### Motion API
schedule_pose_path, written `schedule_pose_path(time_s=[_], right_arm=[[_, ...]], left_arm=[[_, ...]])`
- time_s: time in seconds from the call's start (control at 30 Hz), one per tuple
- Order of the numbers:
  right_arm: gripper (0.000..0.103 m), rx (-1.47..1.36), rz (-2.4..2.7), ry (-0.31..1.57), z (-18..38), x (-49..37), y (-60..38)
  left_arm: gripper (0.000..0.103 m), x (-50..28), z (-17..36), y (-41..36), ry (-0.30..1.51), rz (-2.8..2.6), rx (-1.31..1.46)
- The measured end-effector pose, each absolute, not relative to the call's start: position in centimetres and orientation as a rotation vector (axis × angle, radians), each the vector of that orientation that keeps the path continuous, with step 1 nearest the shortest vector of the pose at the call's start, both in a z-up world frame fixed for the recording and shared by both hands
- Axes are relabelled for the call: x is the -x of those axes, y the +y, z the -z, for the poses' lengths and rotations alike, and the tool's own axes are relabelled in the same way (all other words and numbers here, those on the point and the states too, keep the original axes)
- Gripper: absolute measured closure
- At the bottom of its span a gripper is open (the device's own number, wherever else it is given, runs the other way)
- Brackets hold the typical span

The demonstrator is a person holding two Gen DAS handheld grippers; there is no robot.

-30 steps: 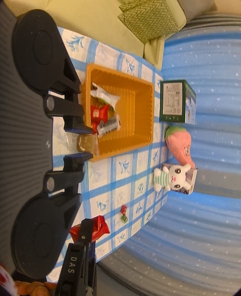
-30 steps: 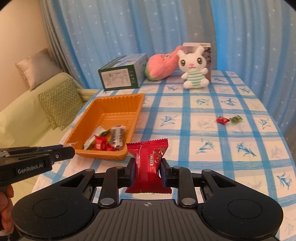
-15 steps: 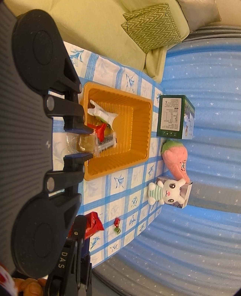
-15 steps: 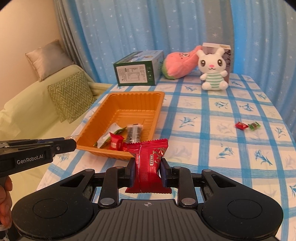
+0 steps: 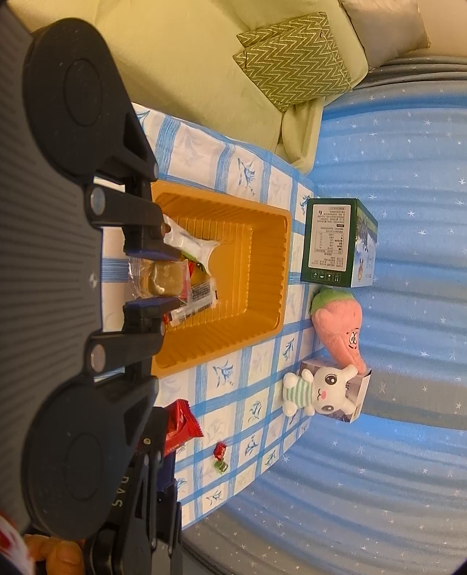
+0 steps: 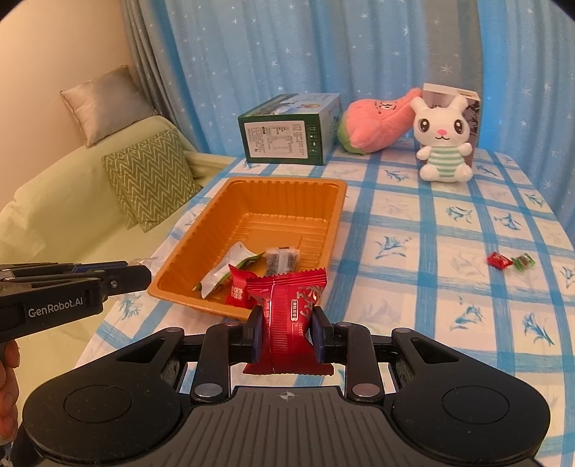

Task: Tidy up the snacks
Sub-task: 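Lower both held candies into the orange tray and open both grippers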

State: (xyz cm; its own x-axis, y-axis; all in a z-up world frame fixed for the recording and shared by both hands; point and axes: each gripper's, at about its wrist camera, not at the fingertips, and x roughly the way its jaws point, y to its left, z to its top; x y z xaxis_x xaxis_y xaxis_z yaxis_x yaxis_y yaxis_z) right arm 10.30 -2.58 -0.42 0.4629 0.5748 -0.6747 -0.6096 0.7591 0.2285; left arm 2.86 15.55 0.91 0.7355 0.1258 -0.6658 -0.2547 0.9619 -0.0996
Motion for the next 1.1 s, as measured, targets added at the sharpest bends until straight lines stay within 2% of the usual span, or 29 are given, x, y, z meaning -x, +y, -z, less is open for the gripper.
schedule_pose_path(time_s=[1.1], right_arm=[[0.076, 0.092, -0.758, 0.852, 4.0, -19.5, 4.6]], left_arm=[[0.084, -12.6, 2.9, 21.3, 0.782, -0.183, 0.194]])
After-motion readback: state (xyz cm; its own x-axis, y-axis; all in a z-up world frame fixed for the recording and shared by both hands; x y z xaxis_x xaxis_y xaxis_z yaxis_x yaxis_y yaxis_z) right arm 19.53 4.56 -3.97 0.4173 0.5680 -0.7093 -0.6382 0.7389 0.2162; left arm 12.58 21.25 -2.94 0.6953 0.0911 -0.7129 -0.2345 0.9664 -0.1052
